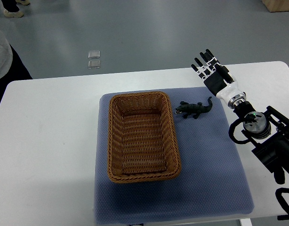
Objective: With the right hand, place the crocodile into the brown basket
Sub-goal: 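Raise the right hand and open its fingers above the crocodile, then lower the open right hand down onto the dark green toy crocodile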
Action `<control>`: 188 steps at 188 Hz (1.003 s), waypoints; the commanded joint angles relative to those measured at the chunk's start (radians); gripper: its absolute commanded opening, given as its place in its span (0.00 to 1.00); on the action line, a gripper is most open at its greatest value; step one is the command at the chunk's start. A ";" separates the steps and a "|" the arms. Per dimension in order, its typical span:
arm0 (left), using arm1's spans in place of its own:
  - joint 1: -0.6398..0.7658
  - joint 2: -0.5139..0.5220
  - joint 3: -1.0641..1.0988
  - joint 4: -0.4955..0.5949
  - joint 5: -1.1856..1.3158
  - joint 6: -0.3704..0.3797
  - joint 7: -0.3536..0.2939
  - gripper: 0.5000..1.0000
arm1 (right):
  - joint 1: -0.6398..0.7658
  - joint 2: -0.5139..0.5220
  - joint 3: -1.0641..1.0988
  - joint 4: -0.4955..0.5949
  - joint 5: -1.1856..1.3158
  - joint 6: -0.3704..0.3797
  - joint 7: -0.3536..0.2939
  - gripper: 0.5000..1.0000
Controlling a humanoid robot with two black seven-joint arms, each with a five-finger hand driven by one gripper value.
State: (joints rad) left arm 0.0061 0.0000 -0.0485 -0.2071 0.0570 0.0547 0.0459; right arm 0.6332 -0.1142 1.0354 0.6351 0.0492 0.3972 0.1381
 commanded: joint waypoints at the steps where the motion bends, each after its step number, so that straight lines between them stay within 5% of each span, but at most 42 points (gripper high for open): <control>1: 0.003 0.000 0.003 -0.002 0.000 -0.010 -0.009 1.00 | 0.003 -0.001 -0.002 0.000 -0.002 0.000 -0.002 0.86; 83: 0.002 0.000 0.003 0.002 0.000 0.001 -0.012 1.00 | 0.051 -0.051 -0.008 0.001 -0.218 0.051 -0.040 0.86; 130: 0.002 0.000 0.001 0.000 0.000 -0.003 -0.012 1.00 | 0.299 -0.245 -0.233 0.001 -0.778 0.087 -0.057 0.86; 188: -0.008 0.000 0.003 -0.012 0.003 -0.013 -0.012 1.00 | 0.608 -0.289 -0.692 0.093 -1.235 0.144 -0.130 0.86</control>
State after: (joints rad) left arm 0.0030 0.0000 -0.0463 -0.2176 0.0572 0.0435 0.0335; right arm 1.1593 -0.3907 0.5030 0.6723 -1.0836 0.5362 0.0492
